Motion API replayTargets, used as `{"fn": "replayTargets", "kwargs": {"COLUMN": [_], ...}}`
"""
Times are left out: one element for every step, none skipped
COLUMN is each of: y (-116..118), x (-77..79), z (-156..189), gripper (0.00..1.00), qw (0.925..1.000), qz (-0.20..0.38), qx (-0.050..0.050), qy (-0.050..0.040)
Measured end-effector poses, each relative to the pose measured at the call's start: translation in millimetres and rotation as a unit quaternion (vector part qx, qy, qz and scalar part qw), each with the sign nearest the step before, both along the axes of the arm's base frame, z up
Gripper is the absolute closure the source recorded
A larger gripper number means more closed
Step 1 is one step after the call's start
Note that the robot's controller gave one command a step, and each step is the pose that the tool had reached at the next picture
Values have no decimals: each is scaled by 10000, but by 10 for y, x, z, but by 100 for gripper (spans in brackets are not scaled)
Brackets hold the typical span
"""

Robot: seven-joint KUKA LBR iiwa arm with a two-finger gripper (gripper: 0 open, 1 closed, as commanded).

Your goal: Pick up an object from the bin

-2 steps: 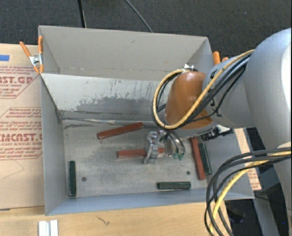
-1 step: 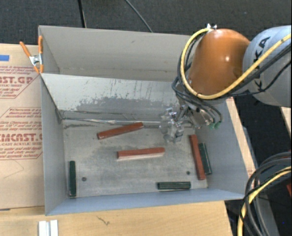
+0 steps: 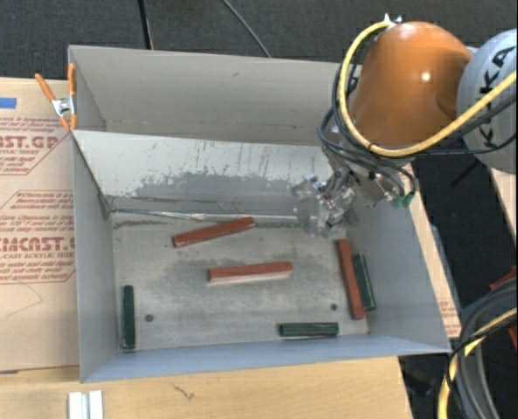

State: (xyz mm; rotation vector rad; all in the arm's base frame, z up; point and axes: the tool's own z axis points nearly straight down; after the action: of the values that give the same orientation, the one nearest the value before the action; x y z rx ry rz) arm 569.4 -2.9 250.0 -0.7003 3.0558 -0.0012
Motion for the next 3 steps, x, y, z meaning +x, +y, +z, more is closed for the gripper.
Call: {"fn": "replayTargets", "kwargs": {"y": [340,337,552], "x": [-764,-757,-459], "z": [-1017,-1011,-1471], "gripper": [0,0,0], "qw": [9999,9999,9999], "qz": [106,106,156], "qx": [5,3,1], "qy": [44,32,-18]}}
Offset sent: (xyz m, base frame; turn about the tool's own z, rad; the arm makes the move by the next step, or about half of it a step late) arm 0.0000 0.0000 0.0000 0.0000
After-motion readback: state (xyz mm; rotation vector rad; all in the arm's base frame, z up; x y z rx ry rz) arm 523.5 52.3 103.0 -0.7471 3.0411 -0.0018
